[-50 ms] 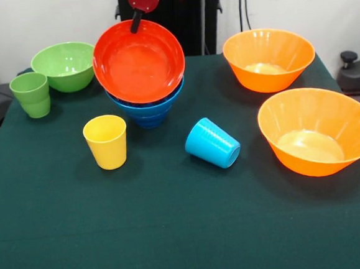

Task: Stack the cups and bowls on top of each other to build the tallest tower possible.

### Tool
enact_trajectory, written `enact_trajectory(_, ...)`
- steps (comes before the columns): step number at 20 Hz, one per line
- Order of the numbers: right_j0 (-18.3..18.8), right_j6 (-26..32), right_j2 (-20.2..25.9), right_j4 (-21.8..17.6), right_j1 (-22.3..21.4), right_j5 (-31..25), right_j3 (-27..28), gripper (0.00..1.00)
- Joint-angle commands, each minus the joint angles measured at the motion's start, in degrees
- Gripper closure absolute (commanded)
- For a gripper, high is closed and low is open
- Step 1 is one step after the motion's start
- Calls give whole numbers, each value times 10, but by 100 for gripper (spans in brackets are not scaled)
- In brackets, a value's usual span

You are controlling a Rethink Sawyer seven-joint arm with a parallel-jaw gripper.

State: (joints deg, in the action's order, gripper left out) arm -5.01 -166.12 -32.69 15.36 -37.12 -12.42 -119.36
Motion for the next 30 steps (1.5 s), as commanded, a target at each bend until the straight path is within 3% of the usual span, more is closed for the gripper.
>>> enact_trajectory(1,-10,-78,27,15,15,24,-19,0)
enact_trajectory(13,-14,-80,22,15,16,30,-18,0)
enact_trajectory(15,10,-73,49,18,-2,31,-30,0)
enact_trajectory(20,9,-70,46,17,-3,18,-26,0)
enact_trajectory(30,2,-41,17,7,-18,-87,40,0)
